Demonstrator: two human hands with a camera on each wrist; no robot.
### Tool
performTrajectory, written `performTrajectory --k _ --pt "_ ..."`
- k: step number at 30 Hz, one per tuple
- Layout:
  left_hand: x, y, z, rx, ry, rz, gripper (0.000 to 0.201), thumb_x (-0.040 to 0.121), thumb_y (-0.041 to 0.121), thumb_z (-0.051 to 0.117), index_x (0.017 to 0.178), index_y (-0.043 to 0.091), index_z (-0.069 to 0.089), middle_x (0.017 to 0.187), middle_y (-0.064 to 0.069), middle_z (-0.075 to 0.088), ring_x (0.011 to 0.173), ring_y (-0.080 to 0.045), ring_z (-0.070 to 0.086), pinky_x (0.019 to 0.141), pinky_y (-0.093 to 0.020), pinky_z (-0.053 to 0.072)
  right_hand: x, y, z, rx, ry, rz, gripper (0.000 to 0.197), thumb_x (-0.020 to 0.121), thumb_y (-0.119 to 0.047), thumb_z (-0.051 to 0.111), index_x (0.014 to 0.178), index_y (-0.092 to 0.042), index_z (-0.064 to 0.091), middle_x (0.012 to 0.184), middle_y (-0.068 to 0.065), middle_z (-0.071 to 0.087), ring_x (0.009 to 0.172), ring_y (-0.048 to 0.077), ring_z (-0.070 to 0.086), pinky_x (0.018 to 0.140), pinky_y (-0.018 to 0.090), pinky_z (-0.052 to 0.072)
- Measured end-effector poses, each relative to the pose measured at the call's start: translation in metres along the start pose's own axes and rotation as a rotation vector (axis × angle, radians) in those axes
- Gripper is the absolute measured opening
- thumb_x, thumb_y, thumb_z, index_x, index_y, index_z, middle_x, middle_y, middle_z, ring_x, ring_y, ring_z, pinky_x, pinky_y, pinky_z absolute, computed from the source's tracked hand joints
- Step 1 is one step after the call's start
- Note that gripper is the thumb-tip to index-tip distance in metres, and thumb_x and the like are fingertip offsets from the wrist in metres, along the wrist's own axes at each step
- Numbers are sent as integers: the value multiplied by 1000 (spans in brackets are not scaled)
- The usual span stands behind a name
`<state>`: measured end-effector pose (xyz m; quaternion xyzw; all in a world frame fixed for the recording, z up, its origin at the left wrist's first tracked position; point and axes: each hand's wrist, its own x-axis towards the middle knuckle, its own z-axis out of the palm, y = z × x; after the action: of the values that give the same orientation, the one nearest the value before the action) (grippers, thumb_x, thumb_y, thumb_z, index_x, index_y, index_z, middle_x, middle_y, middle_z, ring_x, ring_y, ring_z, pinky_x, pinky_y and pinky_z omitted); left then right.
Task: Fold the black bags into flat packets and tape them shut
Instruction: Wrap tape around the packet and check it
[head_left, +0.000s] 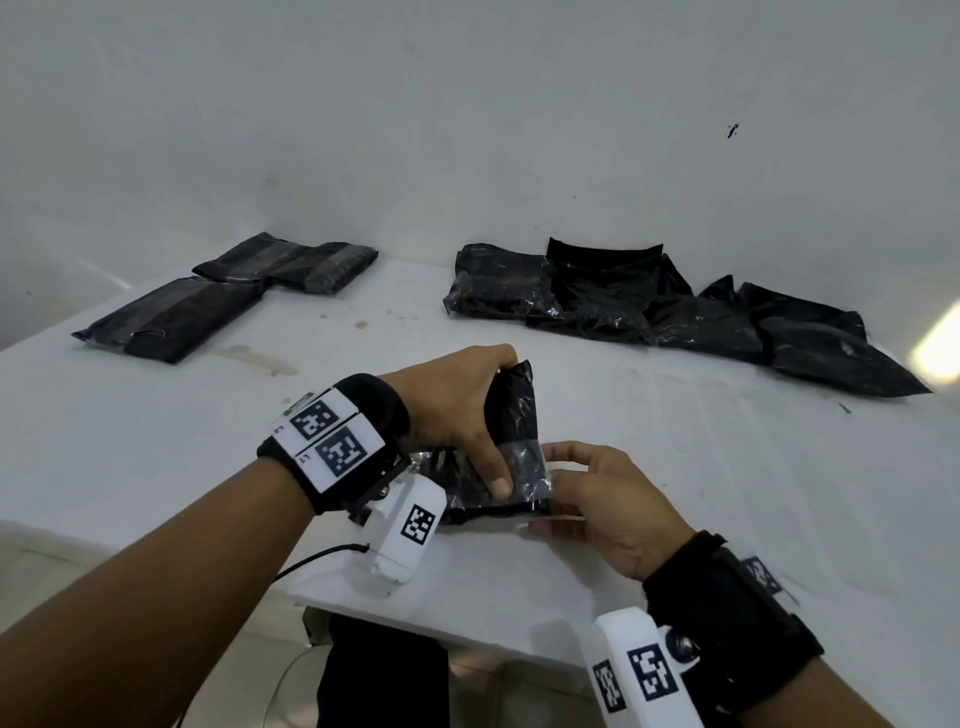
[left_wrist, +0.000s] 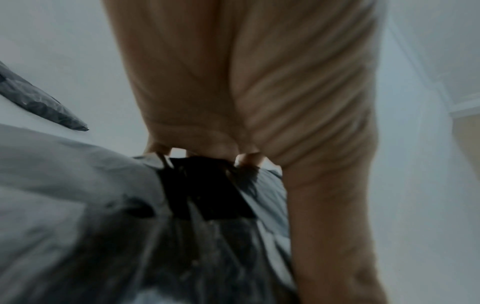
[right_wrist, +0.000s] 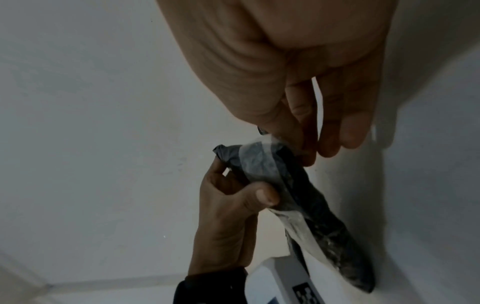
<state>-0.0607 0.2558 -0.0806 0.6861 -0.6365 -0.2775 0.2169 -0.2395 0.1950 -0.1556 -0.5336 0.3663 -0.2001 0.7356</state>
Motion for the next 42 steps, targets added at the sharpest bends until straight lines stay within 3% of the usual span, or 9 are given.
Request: performTrajectory --k 6,12,18,22,25,29,34,39,42 --pt "-4 3 -2 -25 20 42 79 38 19 100 93 29 45 85 9 60 72 -2 59 54 -14 44 -1 -6 11 82 -114 34 32 76 8 72 106 -2 66 91 20 72 75 27 72 57 32 60" --pt "-8 7 -5 -23 7 72 81 37 20 100 95 28 46 84 10 59 67 2 56 53 -12 41 0 0 15 229 -176 106 55 70 8 71 124 7 59 101 24 69 77 29 73 55 33 60" --pt "-7 7 -6 -57 12 83 80 38 18 100 94 29 45 84 9 60 66 7 57 53 -11 42 0 4 13 292 -166 -19 48 64 13 70 112 8 65 98 26 68 72 27 72 57 32 61" --pt "-5 5 -3 -48 55 76 82 37 24 100 96 32 43 89 10 60 78 -3 58 59 -14 43 -1 -3 7 254 -172 -39 29 81 15 58 109 13 66 98 30 67 84 34 69 75 39 62" --pt "-4 4 -2 0 76 68 84 36 28 100 97 32 42 93 10 59 83 -5 57 62 -19 43 -6 -13 -2 261 -206 20 35 94 -6 41 113 7 67 103 28 68 90 35 68 81 45 59" --pt "-3 4 2 68 105 45 90 37 30 100 106 25 43 95 9 58 86 -8 58 65 -23 47 -12 -16 0 94 -175 -42 42 89 -36 59 111 -2 71 98 20 71 88 29 69 87 45 56" --pt "-3 5 5 86 133 52 89 41 30 99 109 22 43 96 9 58 86 -7 57 64 -19 46 -10 -11 15 80 -92 -99 24 74 -22 74 91 -7 67 79 13 68 74 22 66 72 39 60" --pt "-15 -2 -1 48 160 38 115 47 34 98 143 25 36 132 8 48 120 -8 47 96 -23 43 -4 -11 23 159 -12 -73 10 89 -12 66 88 -5 61 79 14 71 70 22 70 64 37 60" --pt "-37 -25 -10 32 296 -51 97 64 50 84 146 24 38 132 3 50 120 -10 49 93 -23 40 0 -9 20 247 50 -40 18 88 -15 68 95 1 65 88 18 70 80 25 68 71 39 61"
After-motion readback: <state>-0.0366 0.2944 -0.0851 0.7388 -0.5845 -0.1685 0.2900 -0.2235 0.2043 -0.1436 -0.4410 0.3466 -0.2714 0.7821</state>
